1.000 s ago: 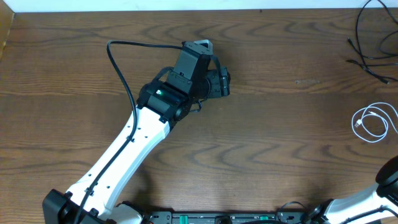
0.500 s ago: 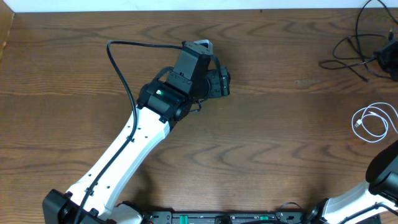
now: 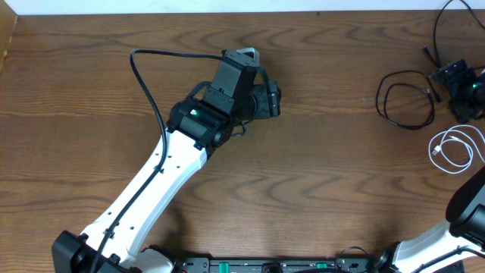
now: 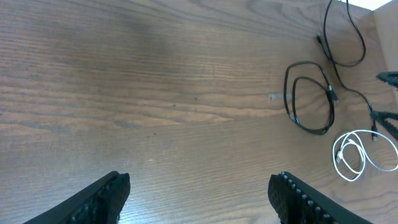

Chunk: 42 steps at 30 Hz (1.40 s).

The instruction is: Untangle cables

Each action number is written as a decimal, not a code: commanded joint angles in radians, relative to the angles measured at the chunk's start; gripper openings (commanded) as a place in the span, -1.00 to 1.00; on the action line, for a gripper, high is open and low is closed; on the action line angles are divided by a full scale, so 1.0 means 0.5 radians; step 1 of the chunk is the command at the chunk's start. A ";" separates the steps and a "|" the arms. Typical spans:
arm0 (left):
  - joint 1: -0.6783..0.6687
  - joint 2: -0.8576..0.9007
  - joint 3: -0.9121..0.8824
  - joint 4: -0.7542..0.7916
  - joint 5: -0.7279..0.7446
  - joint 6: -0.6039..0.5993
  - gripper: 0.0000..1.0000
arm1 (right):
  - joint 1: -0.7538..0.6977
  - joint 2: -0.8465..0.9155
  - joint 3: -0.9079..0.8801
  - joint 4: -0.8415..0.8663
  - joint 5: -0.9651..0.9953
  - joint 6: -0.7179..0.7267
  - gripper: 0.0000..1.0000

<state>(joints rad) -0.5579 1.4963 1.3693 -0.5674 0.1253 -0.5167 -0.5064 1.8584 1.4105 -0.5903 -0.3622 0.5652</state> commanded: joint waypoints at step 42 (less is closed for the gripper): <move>0.006 -0.142 0.045 -0.069 0.251 1.078 0.96 | 0.715 -1.009 0.436 -1.685 0.271 -0.924 0.99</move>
<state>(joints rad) -0.5579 1.4204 1.3769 -0.6018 0.2386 0.0048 -0.1539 1.3621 1.6188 -1.4296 -0.2375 0.1204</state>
